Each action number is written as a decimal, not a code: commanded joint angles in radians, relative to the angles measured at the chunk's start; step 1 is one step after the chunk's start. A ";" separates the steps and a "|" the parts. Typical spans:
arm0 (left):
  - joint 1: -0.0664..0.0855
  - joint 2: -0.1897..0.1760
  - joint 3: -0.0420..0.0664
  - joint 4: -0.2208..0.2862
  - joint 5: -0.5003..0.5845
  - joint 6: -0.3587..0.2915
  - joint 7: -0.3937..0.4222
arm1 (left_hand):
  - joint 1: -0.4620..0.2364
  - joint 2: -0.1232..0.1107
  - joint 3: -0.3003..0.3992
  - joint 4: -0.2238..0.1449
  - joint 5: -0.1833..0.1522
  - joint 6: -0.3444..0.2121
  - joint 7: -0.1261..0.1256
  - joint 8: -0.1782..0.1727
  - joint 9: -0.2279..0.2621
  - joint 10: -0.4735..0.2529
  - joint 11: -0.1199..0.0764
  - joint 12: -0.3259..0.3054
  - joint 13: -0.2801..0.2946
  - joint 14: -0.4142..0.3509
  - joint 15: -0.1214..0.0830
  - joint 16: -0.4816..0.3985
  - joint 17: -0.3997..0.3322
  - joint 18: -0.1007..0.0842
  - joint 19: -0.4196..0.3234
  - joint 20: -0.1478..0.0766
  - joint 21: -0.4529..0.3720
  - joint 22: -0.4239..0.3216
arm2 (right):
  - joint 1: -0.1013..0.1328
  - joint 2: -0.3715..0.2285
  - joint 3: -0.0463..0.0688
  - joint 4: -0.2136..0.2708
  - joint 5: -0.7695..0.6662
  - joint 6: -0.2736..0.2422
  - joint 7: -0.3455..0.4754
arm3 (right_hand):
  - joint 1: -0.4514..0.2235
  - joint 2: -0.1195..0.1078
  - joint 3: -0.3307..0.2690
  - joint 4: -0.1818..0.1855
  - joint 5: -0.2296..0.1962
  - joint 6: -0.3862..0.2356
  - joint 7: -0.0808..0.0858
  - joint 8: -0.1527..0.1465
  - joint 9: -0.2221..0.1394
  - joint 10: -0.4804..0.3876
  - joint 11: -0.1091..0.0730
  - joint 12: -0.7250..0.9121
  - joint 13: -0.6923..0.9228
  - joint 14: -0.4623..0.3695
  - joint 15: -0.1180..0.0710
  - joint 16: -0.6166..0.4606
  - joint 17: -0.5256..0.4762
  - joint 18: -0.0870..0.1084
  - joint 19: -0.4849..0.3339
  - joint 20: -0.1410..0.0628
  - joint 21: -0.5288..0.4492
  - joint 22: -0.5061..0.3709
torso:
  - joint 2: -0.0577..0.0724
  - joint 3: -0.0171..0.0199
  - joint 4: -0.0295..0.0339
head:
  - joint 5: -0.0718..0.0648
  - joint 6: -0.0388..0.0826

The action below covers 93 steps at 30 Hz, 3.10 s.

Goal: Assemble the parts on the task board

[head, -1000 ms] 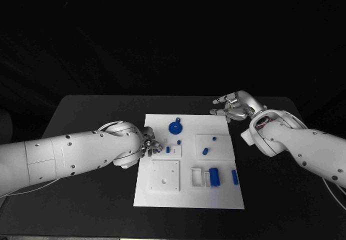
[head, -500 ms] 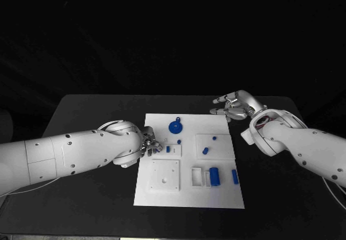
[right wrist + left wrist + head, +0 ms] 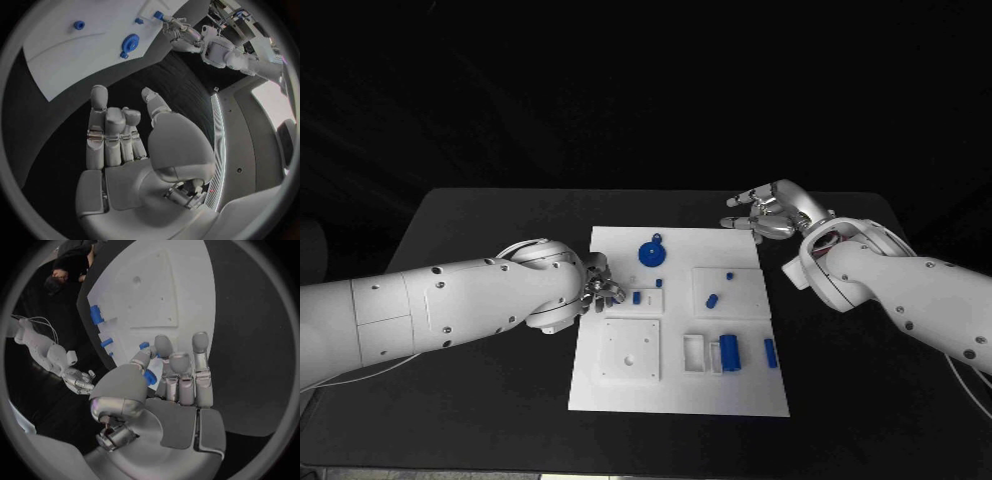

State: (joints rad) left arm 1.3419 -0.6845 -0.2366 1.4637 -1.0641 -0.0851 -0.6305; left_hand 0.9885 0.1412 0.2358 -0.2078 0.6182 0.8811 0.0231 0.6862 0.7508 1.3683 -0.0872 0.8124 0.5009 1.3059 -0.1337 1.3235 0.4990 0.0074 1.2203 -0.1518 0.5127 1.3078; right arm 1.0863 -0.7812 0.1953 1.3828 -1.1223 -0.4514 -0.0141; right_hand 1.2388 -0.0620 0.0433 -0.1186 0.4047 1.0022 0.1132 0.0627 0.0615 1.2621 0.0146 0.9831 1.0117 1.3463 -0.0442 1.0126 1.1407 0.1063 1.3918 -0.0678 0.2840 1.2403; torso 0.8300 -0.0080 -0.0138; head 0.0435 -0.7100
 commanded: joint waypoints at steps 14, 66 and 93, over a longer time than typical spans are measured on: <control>-0.009 0.009 -0.004 -0.014 -0.016 0.029 -0.006 | 0.032 0.028 0.018 -0.022 0.002 0.033 -0.038 -0.004 0.001 0.001 0.003 -0.004 0.002 0.001 0.003 -0.007 -0.001 0.007 0.002 0.005 0.002 0.020 | 0.000 -0.001 0.000 0.002 -0.001 0.015 0.006 | -0.006 0.002 0.003 -0.006 0.004 0.007 0.002 0.000 0.002 0.002 -0.008 0.003 0.001 0.000 -0.005 0.003 0.002 0.006 0.006 0.001 -0.004 0.001 | 0.000 0.0001 -0.0006 | -0.003 0.000; -0.012 0.018 -0.003 -0.048 -0.034 0.006 -0.017 | 0.115 -0.132 -0.225 0.319 -0.209 0.059 -0.044 -0.033 -0.151 0.002 0.002 -0.010 0.001 0.006 0.002 -0.028 -0.003 -0.005 0.023 0.003 -0.042 0.019 | 0.000 -0.005 0.000 0.003 -0.001 0.017 0.004 | -0.008 0.002 0.002 -0.009 0.007 0.004 0.003 0.000 0.002 0.001 -0.008 0.001 0.000 -0.001 -0.005 0.001 0.001 0.005 0.010 0.002 -0.019 0.015 | 0.000 -0.0007 -0.0005 | -0.011 0.001; -0.012 -0.032 0.001 -0.023 0.037 -0.024 0.005 | 0.091 -0.327 -0.190 0.496 -0.534 0.043 -0.016 -0.070 -0.259 -0.013 0.019 -0.010 -0.009 -0.005 0.016 -0.035 -0.016 0.003 0.021 0.016 -0.064 0.019 | -0.001 -0.004 0.000 -0.005 0.000 0.011 0.003 | -0.007 -0.004 -0.005 0.001 0.013 -0.025 0.005 -0.001 0.001 -0.010 -0.006 -0.015 -0.016 -0.009 -0.003 -0.012 -0.008 0.005 0.008 0.004 -0.028 0.013 | -0.001 -0.0001 0.0002 | -0.011 0.004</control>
State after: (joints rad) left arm 1.3299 -0.7150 -0.2367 1.4358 -1.0721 -0.0949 -0.6412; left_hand 1.0801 -0.1804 0.0505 0.2896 0.0895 0.9253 0.0017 0.6186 0.4964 1.3595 -0.0712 0.7976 0.4929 1.3003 -0.1212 1.2932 0.4842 0.0074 1.2417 -0.1446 0.4527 1.3077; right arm 1.0862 -0.7854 0.1953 1.3780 -1.1218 -0.4459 -0.0153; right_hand 1.2388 -0.0620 0.0445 -0.1198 0.4126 0.9861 0.1182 0.0627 0.0621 1.2561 0.0087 0.9714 0.9970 1.3426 -0.0479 1.0039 1.1328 0.1059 1.3954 -0.0641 0.2629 1.2540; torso 0.8293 -0.0084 -0.0135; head 0.0318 -0.7060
